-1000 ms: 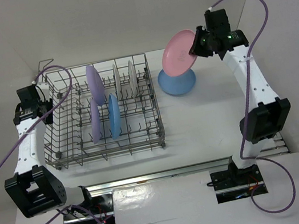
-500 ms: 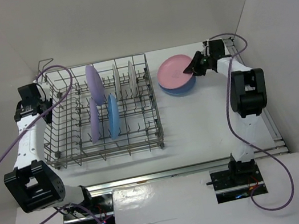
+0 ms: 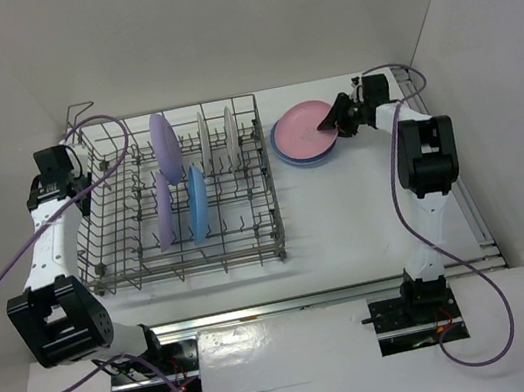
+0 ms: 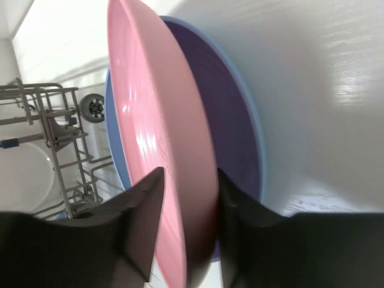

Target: Unload the plates from the dish rack

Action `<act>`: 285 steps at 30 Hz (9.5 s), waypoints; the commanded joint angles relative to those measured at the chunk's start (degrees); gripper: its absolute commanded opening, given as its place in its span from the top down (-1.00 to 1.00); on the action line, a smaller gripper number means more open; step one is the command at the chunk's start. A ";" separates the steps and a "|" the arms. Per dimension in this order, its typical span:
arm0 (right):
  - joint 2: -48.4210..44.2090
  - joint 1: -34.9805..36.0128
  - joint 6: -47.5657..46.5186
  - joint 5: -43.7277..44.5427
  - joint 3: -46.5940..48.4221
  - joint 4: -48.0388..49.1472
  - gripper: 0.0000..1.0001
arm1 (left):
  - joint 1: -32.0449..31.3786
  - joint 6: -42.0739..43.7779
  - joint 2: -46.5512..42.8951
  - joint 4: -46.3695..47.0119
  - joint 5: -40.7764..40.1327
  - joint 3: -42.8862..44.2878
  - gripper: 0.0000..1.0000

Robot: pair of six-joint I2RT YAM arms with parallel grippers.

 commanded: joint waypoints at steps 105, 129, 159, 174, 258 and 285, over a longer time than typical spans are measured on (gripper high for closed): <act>-32.33 27.36 -12.77 52.24 6.63 -28.37 -1.00 | 0.16 0.34 2.64 1.87 3.75 1.90 -0.11; -12.32 53.76 -0.82 33.55 27.58 -37.86 -0.92 | 0.16 -0.72 0.53 3.53 7.71 -0.39 -0.11; -1.08 53.76 0.41 26.33 36.07 -41.26 0.22 | 0.16 -0.72 0.01 4.06 7.71 -1.00 -0.11; -0.11 56.57 0.41 34.06 38.73 -45.67 -0.15 | 0.16 -0.72 0.01 4.06 7.71 -1.53 -0.11; -5.47 2.95 -9.43 15.07 16.22 -32.99 -1.00 | 0.69 2.18 9.59 7.23 1.12 2.60 -0.11; 1.90 7.88 -13.03 62.01 27.74 -46.55 -0.54 | 0.69 2.18 6.69 6.70 2.18 1.02 -0.11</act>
